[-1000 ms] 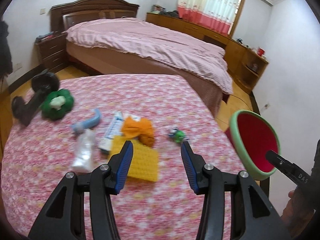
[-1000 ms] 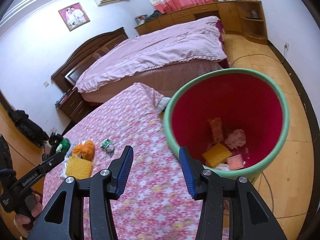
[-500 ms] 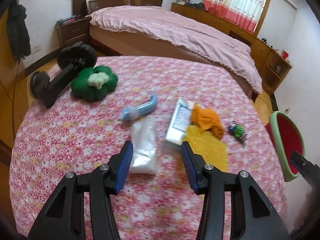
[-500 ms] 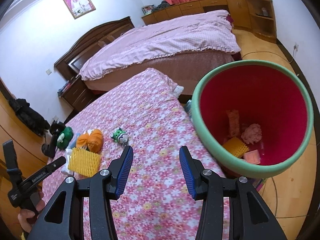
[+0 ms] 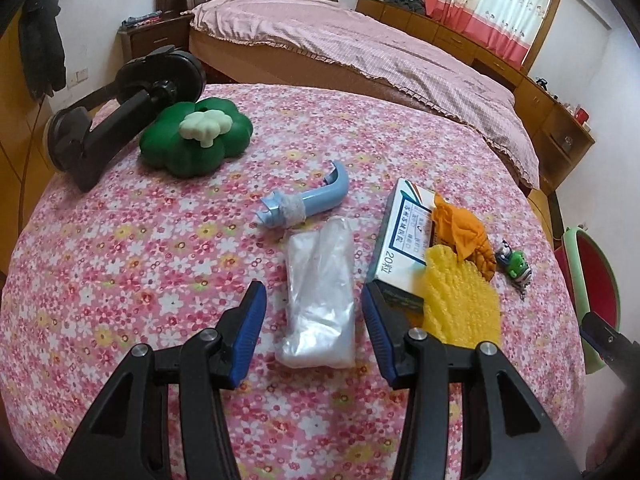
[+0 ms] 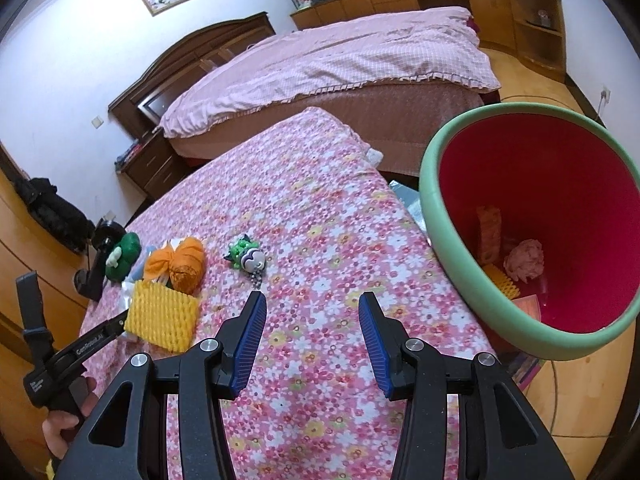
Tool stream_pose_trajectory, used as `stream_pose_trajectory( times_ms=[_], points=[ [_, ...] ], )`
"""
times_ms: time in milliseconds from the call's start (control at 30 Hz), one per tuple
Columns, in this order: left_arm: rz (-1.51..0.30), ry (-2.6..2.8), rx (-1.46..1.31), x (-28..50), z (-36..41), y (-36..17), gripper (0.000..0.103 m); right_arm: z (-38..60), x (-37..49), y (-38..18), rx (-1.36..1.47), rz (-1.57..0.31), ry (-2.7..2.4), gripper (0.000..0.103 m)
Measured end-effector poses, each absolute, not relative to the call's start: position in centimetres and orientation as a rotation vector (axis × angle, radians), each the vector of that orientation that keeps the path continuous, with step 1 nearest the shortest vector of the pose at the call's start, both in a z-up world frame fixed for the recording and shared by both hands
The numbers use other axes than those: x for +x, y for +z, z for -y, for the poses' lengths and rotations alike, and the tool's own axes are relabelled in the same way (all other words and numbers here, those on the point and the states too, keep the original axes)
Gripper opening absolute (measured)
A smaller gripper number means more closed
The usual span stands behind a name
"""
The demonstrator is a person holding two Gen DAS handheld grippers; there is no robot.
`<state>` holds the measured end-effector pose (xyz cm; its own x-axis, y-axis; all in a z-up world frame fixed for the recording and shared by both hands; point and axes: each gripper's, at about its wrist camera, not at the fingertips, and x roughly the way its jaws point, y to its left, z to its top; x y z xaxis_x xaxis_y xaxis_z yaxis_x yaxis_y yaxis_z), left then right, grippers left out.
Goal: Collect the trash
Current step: 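Return both tools to the bed and grasp the clear plastic bag with the left tool, then lift the plastic bag with the left tool while the right tool grasps the yellow foam net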
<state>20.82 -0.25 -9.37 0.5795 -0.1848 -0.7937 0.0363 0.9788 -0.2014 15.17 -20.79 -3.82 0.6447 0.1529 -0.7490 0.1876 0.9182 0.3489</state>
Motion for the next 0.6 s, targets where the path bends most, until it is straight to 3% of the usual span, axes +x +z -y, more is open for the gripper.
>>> stream_pose_trajectory(
  times_ms=[100,133,600],
  points=[
    [-0.945,-0.144,-0.181,20.9,0.3,-9.5,0.033,20.3,15.2,-3.9,0.419,-0.884,-0.013,0.049],
    [-0.945,-0.150,-0.191,20.9,0.2,-9.5,0.031,20.1,15.2,-3.9,0.417,-0.886,-0.005,0.049],
    [-0.874,-0.082,-0.208,16.7,-3.1,-6.8,0.031,15.8,16.2,-3.2,0.360,-0.901,0.080,0.049]
  ],
)
